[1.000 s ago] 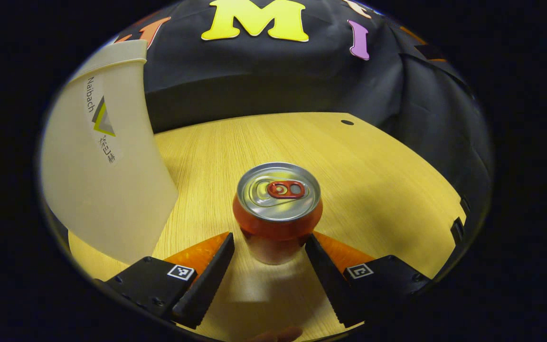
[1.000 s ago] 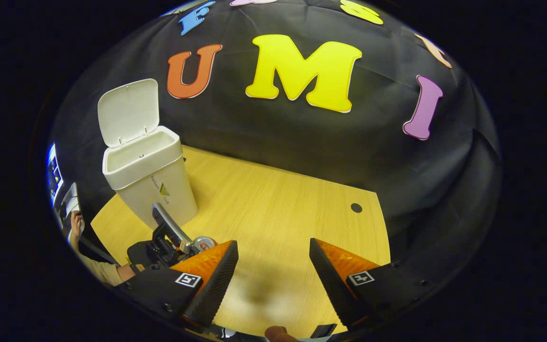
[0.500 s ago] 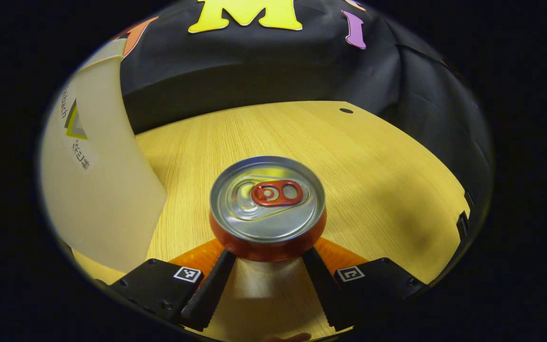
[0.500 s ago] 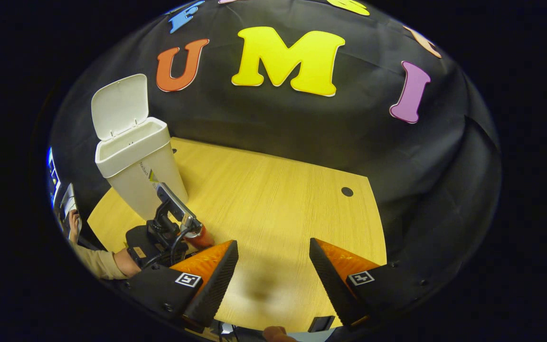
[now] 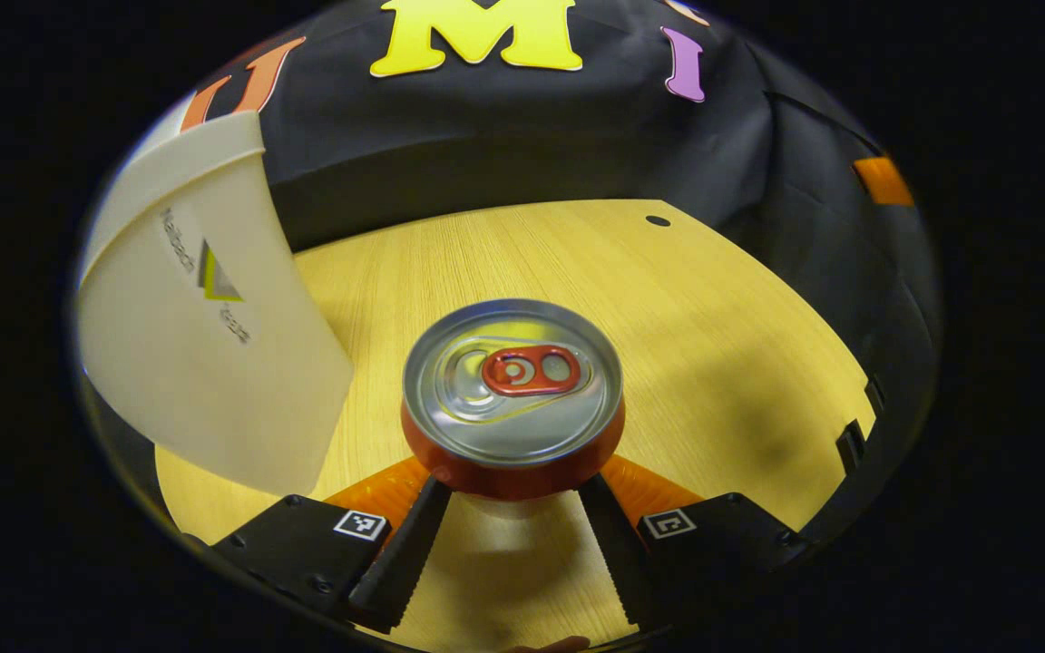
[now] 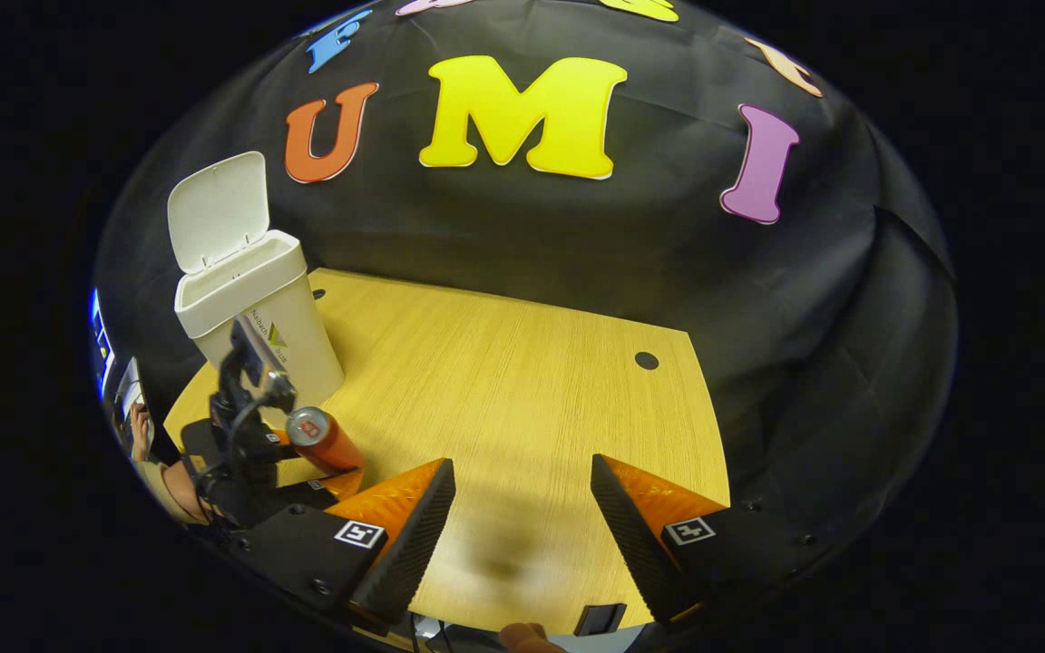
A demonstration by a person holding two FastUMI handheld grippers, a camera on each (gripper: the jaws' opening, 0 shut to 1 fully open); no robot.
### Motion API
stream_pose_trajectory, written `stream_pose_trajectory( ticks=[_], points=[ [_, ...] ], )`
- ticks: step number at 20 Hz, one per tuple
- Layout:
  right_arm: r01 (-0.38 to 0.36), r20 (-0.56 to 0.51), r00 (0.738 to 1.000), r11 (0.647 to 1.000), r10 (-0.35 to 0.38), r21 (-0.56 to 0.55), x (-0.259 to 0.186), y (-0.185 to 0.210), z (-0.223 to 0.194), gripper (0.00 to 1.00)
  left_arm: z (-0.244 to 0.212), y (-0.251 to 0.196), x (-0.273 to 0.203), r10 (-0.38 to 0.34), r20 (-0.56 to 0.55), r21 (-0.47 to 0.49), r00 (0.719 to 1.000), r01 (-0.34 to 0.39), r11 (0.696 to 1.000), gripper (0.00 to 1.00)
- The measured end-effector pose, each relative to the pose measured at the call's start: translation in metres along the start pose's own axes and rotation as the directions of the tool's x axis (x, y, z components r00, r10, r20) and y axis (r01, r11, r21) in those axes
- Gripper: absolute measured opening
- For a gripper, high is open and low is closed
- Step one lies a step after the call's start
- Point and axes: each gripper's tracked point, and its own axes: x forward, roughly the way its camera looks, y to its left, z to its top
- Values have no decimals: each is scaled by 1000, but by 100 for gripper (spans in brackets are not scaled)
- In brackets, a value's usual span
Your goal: Press the lid of the desktop garbage bin to open it, pick up the crumpled paper on the desktop and throw it into the bin, then pick up the pop can on the desktop and drop it into the bin, and finally close the garbage bin lid.
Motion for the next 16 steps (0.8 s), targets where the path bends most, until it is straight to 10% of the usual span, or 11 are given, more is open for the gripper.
stream_pose_trajectory(
  ticks=[16],
  points=[
    [-69,46,997,996,67,53,25,-39,12,96,152,68,-170,106,-41,-79,993,-109,991,86]
  ],
)
